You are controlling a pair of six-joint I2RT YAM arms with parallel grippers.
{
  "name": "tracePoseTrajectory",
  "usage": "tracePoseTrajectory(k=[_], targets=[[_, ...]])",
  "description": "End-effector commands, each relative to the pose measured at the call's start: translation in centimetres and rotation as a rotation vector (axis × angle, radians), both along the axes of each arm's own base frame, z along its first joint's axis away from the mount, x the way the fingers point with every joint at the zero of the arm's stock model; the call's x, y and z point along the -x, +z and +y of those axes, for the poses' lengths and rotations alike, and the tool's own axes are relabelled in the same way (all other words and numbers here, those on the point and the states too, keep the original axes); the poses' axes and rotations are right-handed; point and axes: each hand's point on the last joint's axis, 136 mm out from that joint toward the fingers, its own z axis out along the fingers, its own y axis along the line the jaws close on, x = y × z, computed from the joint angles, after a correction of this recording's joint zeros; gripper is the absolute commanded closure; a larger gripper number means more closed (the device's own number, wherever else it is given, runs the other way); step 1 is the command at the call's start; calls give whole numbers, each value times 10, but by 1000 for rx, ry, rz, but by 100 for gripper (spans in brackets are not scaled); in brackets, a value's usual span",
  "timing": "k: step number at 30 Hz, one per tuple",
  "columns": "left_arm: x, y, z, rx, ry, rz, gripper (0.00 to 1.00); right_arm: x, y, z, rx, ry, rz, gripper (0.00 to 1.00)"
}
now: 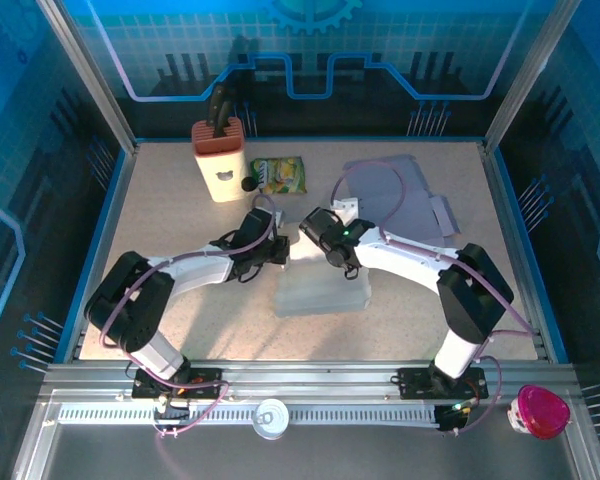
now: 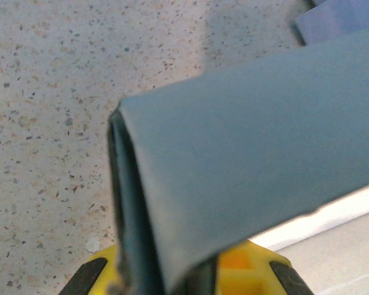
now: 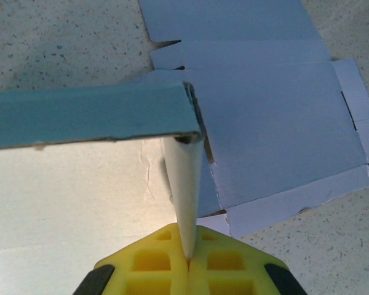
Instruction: Fold the paper box
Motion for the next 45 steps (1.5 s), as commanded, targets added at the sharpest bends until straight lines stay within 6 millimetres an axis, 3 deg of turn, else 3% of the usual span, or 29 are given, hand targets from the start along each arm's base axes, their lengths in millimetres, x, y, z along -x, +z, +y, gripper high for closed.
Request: tracePoseTrajectory(k=[1,7,13,25,29,35,45], targets=[[-6,-8,9,-44,70,-29,89,0,-2,4,-11,-13,-21,100],[-4,-12,13,-52,96,-46,84,0,-7,5,-4,-4,-1,100],[1,-2,13,-4,90,-100,83,0,-16,2,-6,-6,27,100],[8,14,6,78,37,-169,89,-1,-21,-3,-13,-5,50,100],[5,9,16,36,102,-145,100,0,-18,-2,-17,-5,43,100],[2,0,20,-92,212,-119,100,3,-13,6,-30,8,30,100],[6,-27,48,-320,543,-15,100,9,-15,14,-85,28,35,100]])
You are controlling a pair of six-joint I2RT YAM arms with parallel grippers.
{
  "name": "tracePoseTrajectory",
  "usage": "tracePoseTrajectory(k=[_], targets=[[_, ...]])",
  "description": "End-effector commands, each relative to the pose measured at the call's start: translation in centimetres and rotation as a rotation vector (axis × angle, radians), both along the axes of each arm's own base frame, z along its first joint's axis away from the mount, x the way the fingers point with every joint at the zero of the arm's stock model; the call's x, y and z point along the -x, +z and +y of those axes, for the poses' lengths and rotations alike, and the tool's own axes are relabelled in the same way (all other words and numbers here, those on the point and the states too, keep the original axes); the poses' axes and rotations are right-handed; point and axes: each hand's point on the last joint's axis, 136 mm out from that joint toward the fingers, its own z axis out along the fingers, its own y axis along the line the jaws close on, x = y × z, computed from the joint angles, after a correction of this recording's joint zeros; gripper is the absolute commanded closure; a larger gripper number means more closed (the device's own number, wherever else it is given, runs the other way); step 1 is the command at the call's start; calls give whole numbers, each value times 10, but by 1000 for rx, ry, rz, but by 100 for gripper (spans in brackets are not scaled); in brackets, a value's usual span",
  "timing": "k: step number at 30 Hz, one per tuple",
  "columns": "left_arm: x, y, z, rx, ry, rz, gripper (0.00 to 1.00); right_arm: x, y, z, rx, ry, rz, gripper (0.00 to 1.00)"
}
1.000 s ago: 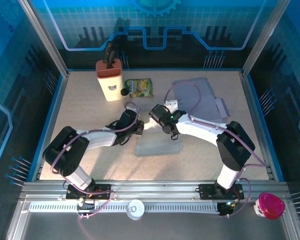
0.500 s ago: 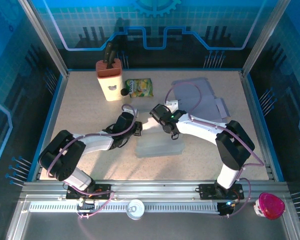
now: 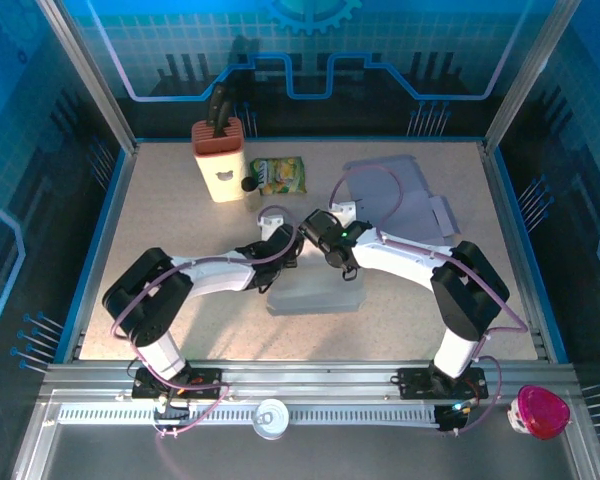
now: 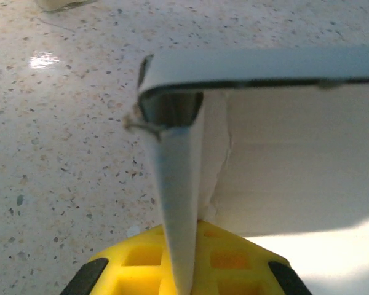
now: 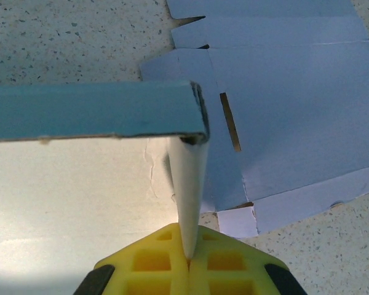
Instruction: Fold the paper box
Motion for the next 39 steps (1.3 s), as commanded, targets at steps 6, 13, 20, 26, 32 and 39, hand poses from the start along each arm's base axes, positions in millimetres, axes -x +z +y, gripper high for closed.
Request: tracePoseTrajectory(k=[6,13,20,26,32,39], targets=[[5,-20,31,-126,182,55,100,7,1,7,-44,22,-1,100],[1,-3,14,-72,55,1,95,6,-4,4,-30,4,11,100],[7,28,-1,22,-124,-73,52,5,-8,-3,-10,-17,23,100],[11,32,2,90,-201,-44,46,4,-8,-5,-11,-21,26,100],[19,42,-1,230,-324,-65,43,4,-8,-7,-13,-23,30,100],[49,76,3,340,-419,-185,37,-1,-12,-14,-15,-22,45,100]])
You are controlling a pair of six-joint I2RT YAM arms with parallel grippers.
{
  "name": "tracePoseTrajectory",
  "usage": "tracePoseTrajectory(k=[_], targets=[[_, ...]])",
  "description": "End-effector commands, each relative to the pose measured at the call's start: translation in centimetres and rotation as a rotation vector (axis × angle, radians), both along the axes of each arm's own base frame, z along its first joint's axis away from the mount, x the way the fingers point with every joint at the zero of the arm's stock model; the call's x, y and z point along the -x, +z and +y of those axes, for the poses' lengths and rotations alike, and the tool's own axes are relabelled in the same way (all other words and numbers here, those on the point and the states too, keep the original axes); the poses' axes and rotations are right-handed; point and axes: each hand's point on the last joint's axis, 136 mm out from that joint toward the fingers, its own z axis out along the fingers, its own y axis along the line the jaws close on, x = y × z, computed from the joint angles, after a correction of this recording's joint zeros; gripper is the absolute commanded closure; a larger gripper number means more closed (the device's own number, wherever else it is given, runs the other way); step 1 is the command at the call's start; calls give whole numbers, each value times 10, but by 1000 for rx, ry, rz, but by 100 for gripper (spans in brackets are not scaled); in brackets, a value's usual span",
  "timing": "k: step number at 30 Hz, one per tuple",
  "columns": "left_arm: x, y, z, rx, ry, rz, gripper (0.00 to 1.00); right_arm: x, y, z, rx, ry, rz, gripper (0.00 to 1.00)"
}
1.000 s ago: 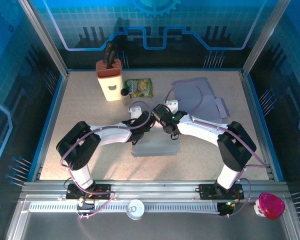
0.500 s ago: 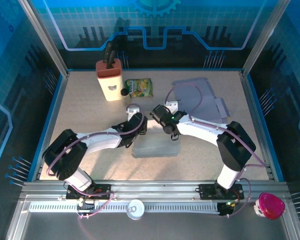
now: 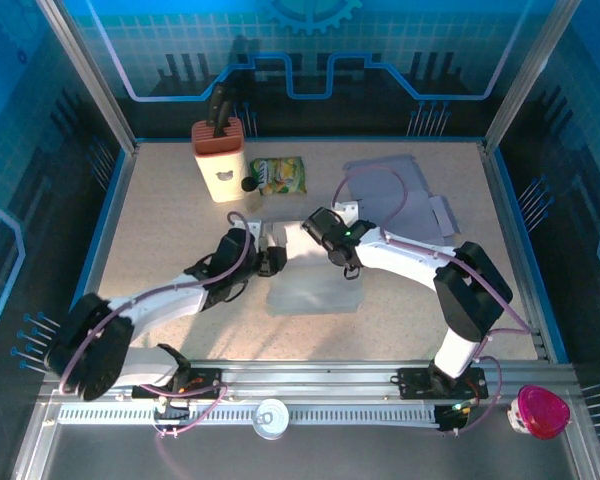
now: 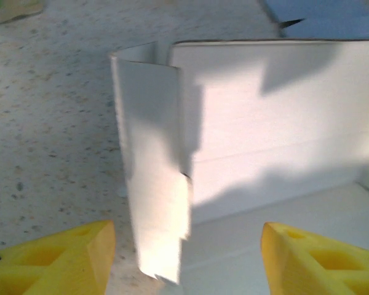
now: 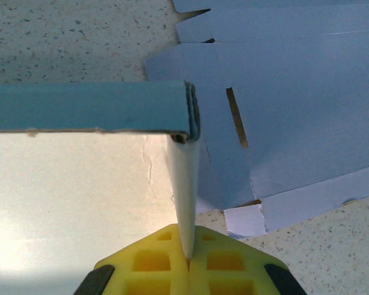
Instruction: Fold the paper box
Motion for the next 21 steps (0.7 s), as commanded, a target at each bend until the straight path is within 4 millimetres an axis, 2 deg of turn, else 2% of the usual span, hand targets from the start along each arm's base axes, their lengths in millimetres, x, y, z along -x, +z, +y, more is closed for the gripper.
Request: tracePoseTrajectory(k=[1,3,5,6,8,10,13,18,21], targets=[[5,23,0,64,-26,-72,44,-1,-9,-11,27,-9,24,100],[0,8,33,35,132,-17,70,-2,-9,-11,21,-4,22,100],[-6,-11,57,57,225,58,79,-2,-9,-13,21,-4,23,100],[-9,-16,61,74,240,82,80,-2,-8,-12,21,-1,21,100],[-19,-23,57,132,200,117,77,-2,-8,-12,18,3,21,100],[-27,-19,39,189,104,103,75,-2,-9,-11,17,5,21,100],[-32,-9,13,253,-51,33,79,-2,-10,-11,17,6,29,100],[-31,-15,9,272,-85,11,79,-2,-11,-10,13,12,30,100],[-30,-20,9,279,-91,14,74,-3,-11,-11,13,12,31,100]])
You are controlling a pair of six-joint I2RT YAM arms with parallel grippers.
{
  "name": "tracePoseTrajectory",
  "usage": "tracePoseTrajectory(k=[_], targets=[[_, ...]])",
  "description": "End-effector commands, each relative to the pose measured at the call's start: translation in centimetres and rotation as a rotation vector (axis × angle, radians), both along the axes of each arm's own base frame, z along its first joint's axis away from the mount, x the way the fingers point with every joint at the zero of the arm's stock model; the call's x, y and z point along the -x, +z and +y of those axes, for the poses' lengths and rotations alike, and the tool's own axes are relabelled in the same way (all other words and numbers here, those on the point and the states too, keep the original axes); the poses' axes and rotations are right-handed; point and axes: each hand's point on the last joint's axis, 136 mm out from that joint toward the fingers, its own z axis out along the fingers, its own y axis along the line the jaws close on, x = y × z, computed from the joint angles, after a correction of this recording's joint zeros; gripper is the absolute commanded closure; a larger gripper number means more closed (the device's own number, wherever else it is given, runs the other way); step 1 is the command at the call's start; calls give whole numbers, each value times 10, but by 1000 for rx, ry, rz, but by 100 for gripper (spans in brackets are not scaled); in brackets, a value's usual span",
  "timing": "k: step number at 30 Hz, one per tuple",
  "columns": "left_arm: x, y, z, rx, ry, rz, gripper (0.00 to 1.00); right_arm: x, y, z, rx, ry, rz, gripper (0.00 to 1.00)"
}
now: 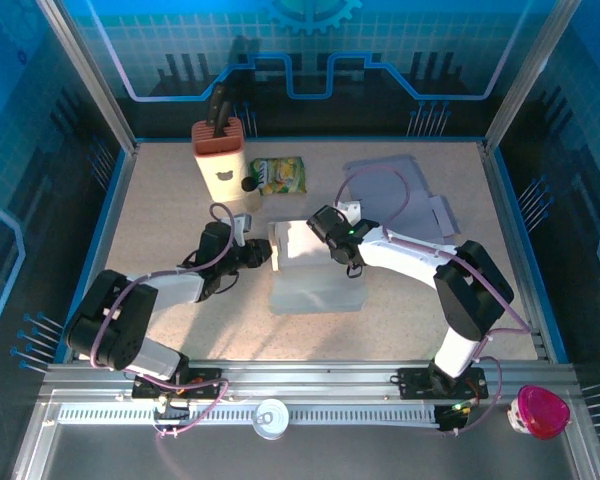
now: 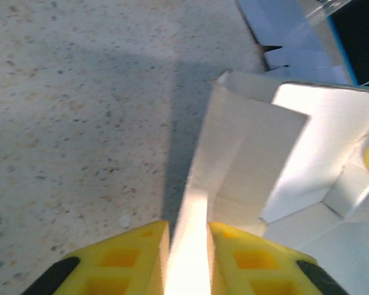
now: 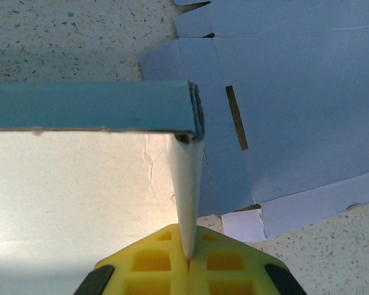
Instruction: Fold the paper box
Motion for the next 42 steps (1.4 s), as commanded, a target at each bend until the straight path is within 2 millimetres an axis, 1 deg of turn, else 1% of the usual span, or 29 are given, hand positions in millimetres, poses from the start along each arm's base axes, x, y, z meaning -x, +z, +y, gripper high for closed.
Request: tracePoseTrajectory(k=[1,4,7,9,15,21,25,31,35,38,42], targets=[[0,2,-8,30,-60,-44,73,0,-5,-5,16,1,11,100],[-3,-4,-9,16,-70,-30,72,0,-5,-5,16,2,11,100],[-8,-9,-5,-3,-54,-24,71,0,-5,-4,13,6,13,100],[-9,-8,-3,-7,-51,-34,70,0,-6,-4,10,9,15,100],[-11,-6,-15,31,-115,-40,70,0,-5,-3,9,14,13,100],[-13,0,-19,26,-120,-55,71,-1,-5,1,6,27,11,100],[-12,0,-24,-14,-131,-53,71,-1,-2,3,7,33,4,100],[-13,-3,-31,-66,-135,-47,69,-1,0,6,10,39,-2,100],[-16,-9,-27,-139,-102,-27,69,0,2,6,13,43,-9,100],[-20,-15,-24,-221,-73,-9,67,0,4,7,15,48,-14,100],[-22,-17,-23,-276,-56,-10,68,1,4,8,17,54,-18,100]])
